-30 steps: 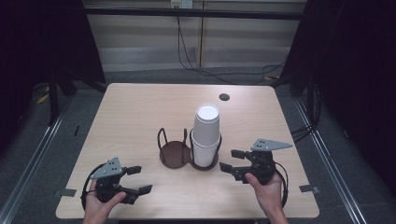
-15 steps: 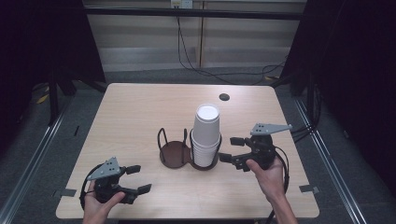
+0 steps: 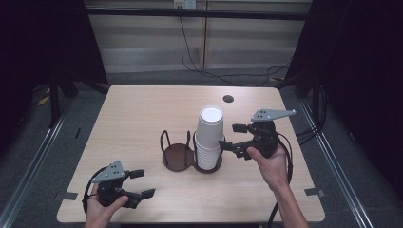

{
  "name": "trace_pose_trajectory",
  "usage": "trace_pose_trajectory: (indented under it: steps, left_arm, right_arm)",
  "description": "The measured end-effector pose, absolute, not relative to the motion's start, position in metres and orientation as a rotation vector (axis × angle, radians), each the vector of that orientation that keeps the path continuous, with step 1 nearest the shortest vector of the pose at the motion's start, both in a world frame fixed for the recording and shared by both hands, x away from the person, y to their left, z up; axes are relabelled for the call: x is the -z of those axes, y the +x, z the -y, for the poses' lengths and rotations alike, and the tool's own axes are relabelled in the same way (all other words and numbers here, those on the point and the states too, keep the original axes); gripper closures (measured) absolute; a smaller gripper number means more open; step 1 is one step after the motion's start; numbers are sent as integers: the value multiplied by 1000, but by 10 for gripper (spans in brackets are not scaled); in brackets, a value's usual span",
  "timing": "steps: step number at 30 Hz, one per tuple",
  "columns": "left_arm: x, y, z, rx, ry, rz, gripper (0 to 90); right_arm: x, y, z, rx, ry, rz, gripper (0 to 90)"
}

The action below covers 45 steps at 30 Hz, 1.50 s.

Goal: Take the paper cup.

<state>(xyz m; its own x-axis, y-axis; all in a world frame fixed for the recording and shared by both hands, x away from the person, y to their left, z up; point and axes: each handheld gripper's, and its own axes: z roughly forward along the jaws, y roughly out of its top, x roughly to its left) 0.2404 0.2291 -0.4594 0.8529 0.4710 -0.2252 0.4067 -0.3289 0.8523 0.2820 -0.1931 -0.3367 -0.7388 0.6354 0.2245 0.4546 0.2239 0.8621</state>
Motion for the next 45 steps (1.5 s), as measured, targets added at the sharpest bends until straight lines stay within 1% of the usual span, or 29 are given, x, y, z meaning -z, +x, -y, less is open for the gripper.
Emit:
trace_pose_trajectory:
  steps: [11,19,21,23,32,35,40,45]
  left_arm:
    - [460,241,-228,-68,1961,-651,170]
    - [461,241,-225,-68,1976,-640,170]
    - [460,240,-226,-82,1968,-648,174]
    - [459,240,-228,-87,1954,-650,201]
    - [461,242,-227,-49,1963,-653,201]
    - [461,241,-227,-49,1970,-648,201]
    - [462,241,-227,-45,1968,-650,199]
    - [462,242,-226,-44,1980,-645,198]
  right_arm:
    - [324,302,181,-1508,1044,-2339,142]
    - [314,315,160,-1438,1007,-2384,142]
    - [314,317,158,-1419,1002,-2386,142]
    - [315,321,156,-1425,1015,-2384,142]
    - [323,333,146,-1381,1021,-2402,142]
    - [323,335,144,-1399,1022,-2392,146]
    - [325,336,140,-1357,999,-2394,197]
    - [324,335,140,-1348,991,-2390,204]
